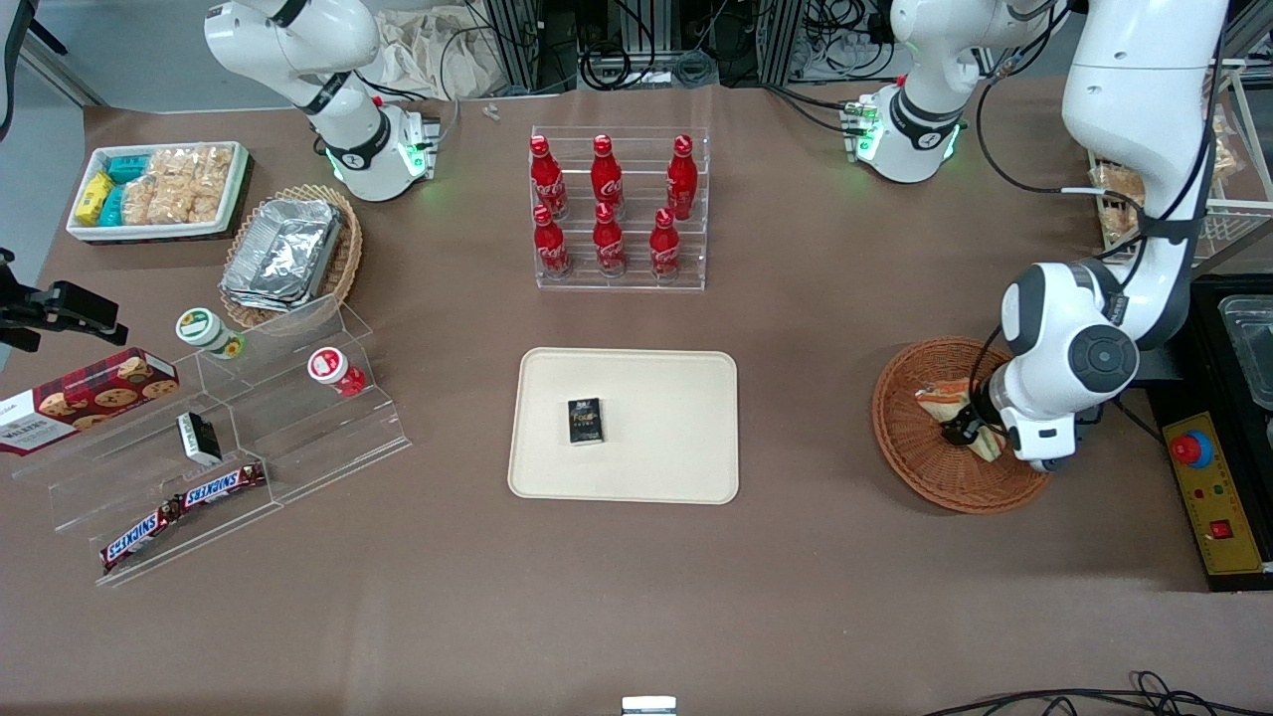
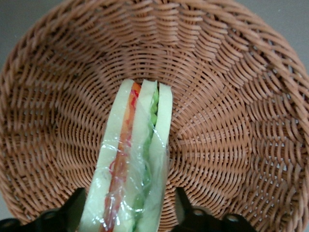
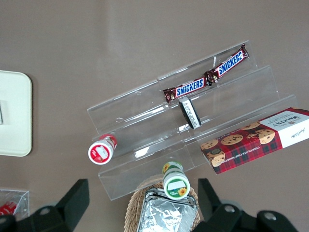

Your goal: Place sandwich from basket to tray

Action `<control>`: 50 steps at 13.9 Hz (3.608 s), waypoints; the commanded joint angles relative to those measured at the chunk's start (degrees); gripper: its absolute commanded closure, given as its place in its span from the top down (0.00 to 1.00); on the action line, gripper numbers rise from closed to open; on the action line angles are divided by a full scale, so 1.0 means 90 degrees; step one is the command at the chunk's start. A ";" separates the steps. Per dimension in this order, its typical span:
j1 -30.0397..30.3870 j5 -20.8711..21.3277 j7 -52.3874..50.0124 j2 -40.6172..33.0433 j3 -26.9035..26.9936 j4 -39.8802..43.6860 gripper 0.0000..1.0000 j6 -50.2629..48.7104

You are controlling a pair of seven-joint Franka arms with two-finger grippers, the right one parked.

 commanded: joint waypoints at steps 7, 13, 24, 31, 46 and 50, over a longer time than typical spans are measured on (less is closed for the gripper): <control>-0.0248 0.0027 -0.0143 -0.0181 -0.0071 0.2042 0.00 -0.2629; -0.0435 -0.0003 0.0597 -0.0054 -0.1338 0.4088 0.00 -0.4170; -0.1567 0.0768 0.1128 0.2357 -0.2737 0.4040 0.00 -0.2179; -0.1744 0.1228 0.0590 0.2886 -0.2689 0.4079 0.75 -0.1542; -0.0543 0.1130 0.0735 -0.0364 -0.2689 0.2381 1.00 -0.2821; 0.0032 0.0564 0.1963 -0.0814 -0.2688 0.2340 1.00 -0.3191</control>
